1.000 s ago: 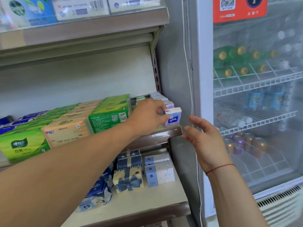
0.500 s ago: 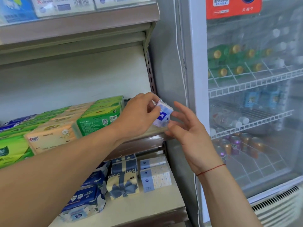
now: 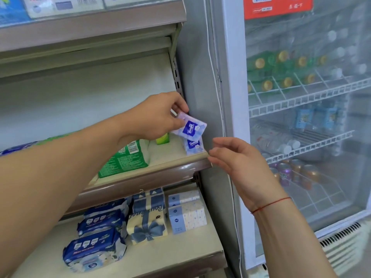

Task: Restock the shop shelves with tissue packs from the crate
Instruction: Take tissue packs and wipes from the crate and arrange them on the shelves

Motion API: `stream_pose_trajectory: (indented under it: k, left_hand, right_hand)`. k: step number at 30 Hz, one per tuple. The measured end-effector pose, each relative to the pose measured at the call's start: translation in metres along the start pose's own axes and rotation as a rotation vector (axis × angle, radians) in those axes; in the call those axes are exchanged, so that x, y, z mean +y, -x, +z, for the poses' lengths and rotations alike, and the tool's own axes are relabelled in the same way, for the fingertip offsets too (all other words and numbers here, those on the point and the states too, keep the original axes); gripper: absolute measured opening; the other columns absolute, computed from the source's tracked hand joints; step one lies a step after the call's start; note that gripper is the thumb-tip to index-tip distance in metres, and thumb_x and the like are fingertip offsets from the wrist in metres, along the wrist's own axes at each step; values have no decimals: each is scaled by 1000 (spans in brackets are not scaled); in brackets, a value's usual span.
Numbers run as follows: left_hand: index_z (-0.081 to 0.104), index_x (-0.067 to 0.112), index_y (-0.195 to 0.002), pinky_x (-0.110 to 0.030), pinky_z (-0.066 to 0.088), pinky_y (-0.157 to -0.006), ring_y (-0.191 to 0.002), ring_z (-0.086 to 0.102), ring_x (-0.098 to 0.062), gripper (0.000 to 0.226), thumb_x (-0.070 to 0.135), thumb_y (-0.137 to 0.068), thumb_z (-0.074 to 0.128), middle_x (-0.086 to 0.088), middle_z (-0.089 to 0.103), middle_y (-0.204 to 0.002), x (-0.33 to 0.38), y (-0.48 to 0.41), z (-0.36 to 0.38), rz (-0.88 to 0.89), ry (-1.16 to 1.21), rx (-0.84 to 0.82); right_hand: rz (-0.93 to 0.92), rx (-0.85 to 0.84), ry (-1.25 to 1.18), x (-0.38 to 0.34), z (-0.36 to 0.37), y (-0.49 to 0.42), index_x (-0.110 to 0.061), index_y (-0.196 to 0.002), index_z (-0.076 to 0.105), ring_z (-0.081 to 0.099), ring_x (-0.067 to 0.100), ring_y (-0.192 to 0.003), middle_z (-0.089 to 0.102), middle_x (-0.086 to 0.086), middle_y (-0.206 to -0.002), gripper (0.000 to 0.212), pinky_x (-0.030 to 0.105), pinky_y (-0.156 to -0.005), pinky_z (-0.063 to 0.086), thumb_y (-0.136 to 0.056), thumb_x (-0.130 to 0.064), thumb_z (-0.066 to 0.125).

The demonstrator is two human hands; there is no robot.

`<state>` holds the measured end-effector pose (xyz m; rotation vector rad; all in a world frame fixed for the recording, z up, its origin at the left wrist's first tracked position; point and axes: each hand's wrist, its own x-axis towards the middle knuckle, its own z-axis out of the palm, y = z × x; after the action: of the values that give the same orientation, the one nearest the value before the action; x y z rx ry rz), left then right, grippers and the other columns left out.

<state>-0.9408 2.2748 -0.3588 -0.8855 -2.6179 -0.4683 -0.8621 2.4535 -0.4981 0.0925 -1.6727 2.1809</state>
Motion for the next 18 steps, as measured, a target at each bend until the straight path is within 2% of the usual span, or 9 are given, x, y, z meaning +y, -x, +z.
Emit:
stream_pose_trajectory:
  k: [4,7,14,18]
  left_hand:
    - [66,25,-115,-26,52,-83,-92,64,-9,26,19,-91,73,13,67,-101,6,-5,18,79,-132,-18]
    - [67,23,-116,-25,49,-83,-94,63,-11,27,18,-91,75,10,71,-104,3,-6,36,86,-166,-24]
    - [66,24,-121,-20,41,-80,-93,57,-8,31,18,-92,74,7,70,-114,1,-10,52,142,-211,5]
    - [68,20,-116,-32,52,-85,-93,60,-12,25,15,-92,73,3,71,-110,1,-12,56,150,-227,31]
  right_hand:
    - [0,-9,-13,-3,-1,4,-14,-112,73,75,19,-93,73,4,-103,26,45,-101,56,-90,-2,69]
    - [13,-23,-28,-4,3,8,-13,-111,73,74,14,-85,73,5,-104,24,45,-99,57,-91,0,66]
    - [16,-56,5,-4,8,9,-17,-107,75,76,21,-94,78,7,-103,22,50,-99,56,-91,-3,66]
    - [23,-39,-9,-3,7,9,-15,-108,74,76,23,-94,78,7,-103,22,50,-98,57,-92,-2,65]
